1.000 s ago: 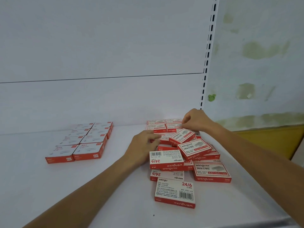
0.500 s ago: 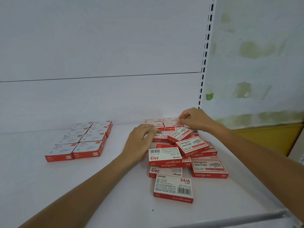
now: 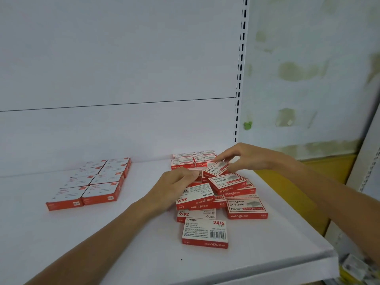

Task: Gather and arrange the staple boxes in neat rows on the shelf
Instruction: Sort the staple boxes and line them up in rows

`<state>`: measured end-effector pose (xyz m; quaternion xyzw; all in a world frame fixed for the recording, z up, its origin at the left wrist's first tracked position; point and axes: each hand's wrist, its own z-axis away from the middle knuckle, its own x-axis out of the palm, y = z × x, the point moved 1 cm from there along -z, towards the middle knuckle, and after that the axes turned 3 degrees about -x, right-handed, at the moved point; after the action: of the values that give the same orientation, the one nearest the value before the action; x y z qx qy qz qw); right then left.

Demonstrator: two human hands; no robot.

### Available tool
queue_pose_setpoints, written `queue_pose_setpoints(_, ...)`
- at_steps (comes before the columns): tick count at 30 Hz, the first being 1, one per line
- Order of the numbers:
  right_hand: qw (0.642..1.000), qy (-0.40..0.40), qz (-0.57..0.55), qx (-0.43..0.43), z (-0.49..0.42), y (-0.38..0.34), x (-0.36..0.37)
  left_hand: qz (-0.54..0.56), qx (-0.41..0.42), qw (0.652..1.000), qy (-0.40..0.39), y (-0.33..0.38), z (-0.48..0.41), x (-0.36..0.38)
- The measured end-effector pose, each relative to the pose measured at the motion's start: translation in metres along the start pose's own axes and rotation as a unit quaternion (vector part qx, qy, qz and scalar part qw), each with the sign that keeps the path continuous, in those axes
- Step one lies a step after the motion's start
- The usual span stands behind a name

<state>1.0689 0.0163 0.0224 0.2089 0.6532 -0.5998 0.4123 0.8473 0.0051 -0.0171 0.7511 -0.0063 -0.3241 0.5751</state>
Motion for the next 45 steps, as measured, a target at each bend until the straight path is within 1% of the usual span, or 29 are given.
queue_pose_setpoints(2,1.0,0.018,-0.004,-0.005,-0.001,0.001,-0.001,0.012,-0.002,1.0,0.005,0.0,0.002,0.001)
queue_pose_setpoints(4,0.999,0.053,0.003,-0.01,-0.002,0.001,0.001,0.032,-0.001,0.999,0.019,-0.001,0.001,0.001)
queue_pose_setpoints(8,0.985,0.16,0.052,-0.039,-0.01,0.0,0.011,0.057,0.005,0.998,0.037,-0.002,0.002,0.002)
queue_pose_setpoints(12,0.956,0.265,0.069,-0.105,-0.016,-0.01,0.015,0.087,0.029,0.993,0.074,0.001,0.002,-0.001)
queue_pose_setpoints(15,0.921,0.346,0.076,-0.164,-0.018,-0.023,0.018,0.107,0.05,0.987,0.111,0.006,0.001,-0.005)
queue_pose_setpoints(17,0.897,0.386,0.089,-0.196,-0.022,-0.03,0.019,0.087,0.061,0.985,0.133,0.008,0.001,-0.006)
queue_pose_setpoints(19,0.886,0.4,0.096,-0.216,-0.027,-0.035,0.02,0.052,0.065,0.985,0.15,0.006,-0.002,-0.007)
queue_pose_setpoints(23,0.888,0.39,0.1,-0.223,-0.039,-0.04,0.023,0.005,0.063,0.981,0.182,0.0,-0.005,-0.013)
queue_pose_setpoints(27,0.895,0.369,0.112,-0.224,-0.05,-0.043,0.026,-0.081,0.065,0.975,0.198,-0.007,-0.009,-0.019)
queue_pose_setpoints(30,0.912,0.338,0.116,-0.2,-0.062,-0.043,0.028,-0.113,0.055,0.974,0.19,-0.017,-0.014,-0.025)
queue_pose_setpoints(33,0.939,0.283,0.127,-0.147,-0.078,-0.04,0.029,-0.145,0.026,0.974,0.171,-0.027,-0.021,-0.029)
queue_pose_setpoints(36,0.963,0.214,0.141,-0.081,-0.093,-0.03,0.03,-0.178,0.01,0.976,0.126,-0.036,-0.027,-0.03)
queue_pose_setpoints(39,0.976,0.148,0.16,-0.022,-0.105,-0.022,0.033,-0.211,-0.049,0.973,0.078,-0.046,-0.034,-0.028)
queue_pose_setpoints(41,0.975,0.138,0.176,-0.008,-0.113,-0.021,0.031,-0.219,-0.066,0.971,0.066,-0.05,-0.039,-0.028)
queue_pose_setpoints(45,0.97,0.147,0.192,0.014,-0.123,-0.02,0.03,-0.218,-0.071,0.972,0.053,-0.048,-0.041,-0.026)
